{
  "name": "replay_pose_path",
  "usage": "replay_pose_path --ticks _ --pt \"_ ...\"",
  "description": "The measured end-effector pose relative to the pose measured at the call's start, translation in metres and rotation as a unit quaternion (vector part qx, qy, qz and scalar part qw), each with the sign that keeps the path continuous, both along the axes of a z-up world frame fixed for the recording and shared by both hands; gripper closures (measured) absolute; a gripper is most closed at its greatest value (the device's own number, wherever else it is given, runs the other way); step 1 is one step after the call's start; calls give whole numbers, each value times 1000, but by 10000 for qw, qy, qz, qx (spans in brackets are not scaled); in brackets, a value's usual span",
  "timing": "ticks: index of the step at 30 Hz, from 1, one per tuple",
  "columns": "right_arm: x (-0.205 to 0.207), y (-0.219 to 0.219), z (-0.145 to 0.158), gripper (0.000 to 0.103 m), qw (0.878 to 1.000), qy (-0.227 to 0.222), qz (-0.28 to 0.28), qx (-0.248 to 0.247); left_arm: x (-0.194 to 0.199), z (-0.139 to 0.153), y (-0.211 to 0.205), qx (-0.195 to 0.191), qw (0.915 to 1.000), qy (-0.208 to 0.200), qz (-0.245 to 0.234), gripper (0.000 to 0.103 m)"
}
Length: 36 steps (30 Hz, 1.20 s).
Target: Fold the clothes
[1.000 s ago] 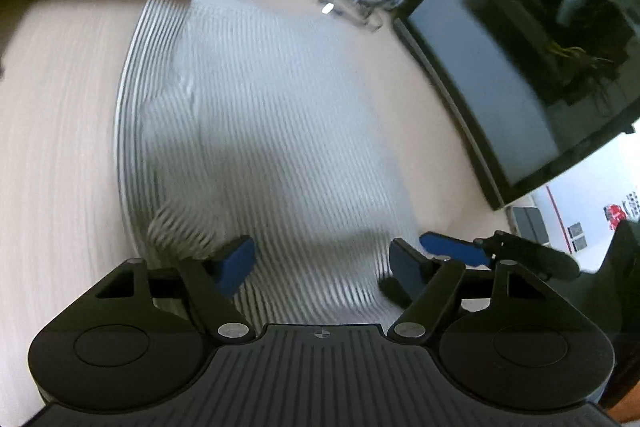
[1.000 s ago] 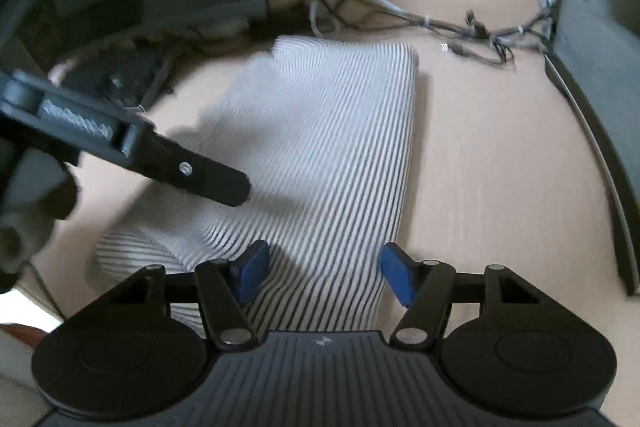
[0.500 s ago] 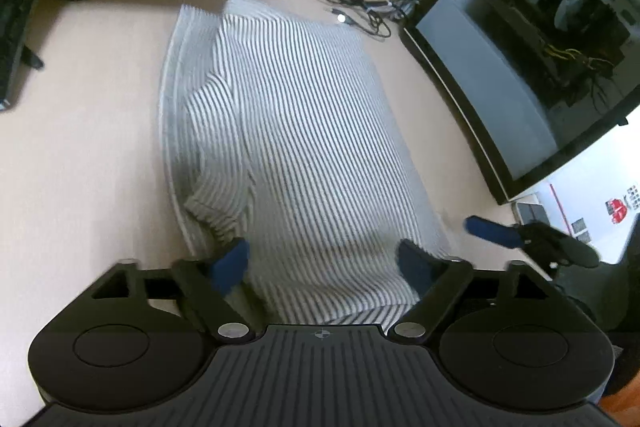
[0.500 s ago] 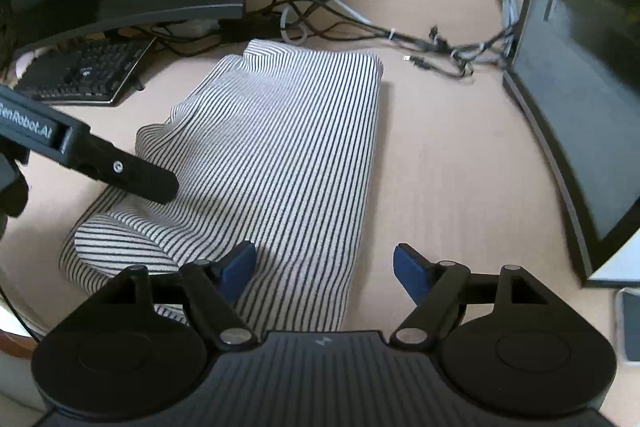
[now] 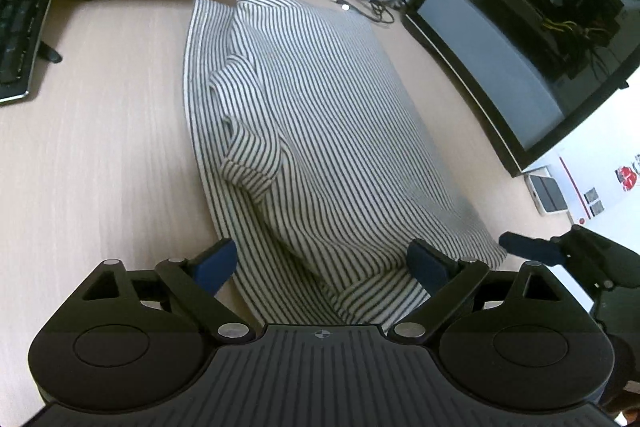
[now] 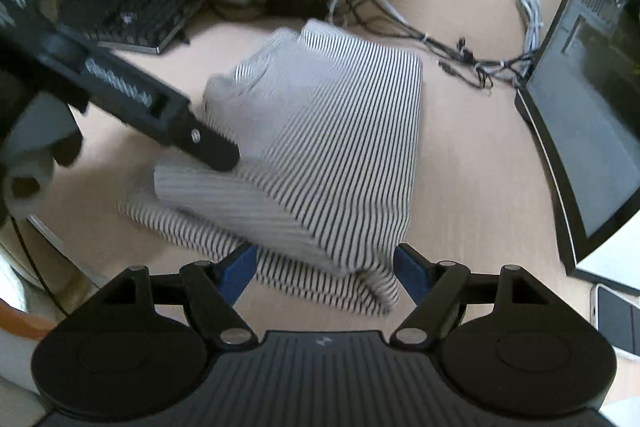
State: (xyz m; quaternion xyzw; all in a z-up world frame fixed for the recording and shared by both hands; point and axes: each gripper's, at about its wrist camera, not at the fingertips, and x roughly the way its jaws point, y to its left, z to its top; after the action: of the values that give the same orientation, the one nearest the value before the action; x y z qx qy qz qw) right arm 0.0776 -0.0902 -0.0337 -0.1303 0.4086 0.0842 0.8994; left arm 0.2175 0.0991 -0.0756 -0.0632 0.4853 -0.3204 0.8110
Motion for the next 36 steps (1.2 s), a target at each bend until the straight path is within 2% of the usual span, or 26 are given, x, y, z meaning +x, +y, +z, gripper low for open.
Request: replay_pose_path --ticks 5,9,11,13,22,36 --pt "-2 0 17 28 9993 -258 208 167 -8 5 5 -28 9999 -71 74 7" --pt "9 0 19 41 9980 -185 505 339 -16 2 3 -68 9997 -55 246 7" --pt "14 -2 15 43 9978 -91 577 328 -21 0 -1 -132 9994 13 332 8" --pt "17 -6 12 43 9969 -56 693 376 -27 -2 -5 -195 9989 106 417 9" --pt "15 -31 13 43 9898 -160 1239 686 -47 0 -28 98 9954 17 949 11" --pt "21 -49 11 43 9821 -216 1619 936 -60 0 -37 214 9921 127 1233 11"
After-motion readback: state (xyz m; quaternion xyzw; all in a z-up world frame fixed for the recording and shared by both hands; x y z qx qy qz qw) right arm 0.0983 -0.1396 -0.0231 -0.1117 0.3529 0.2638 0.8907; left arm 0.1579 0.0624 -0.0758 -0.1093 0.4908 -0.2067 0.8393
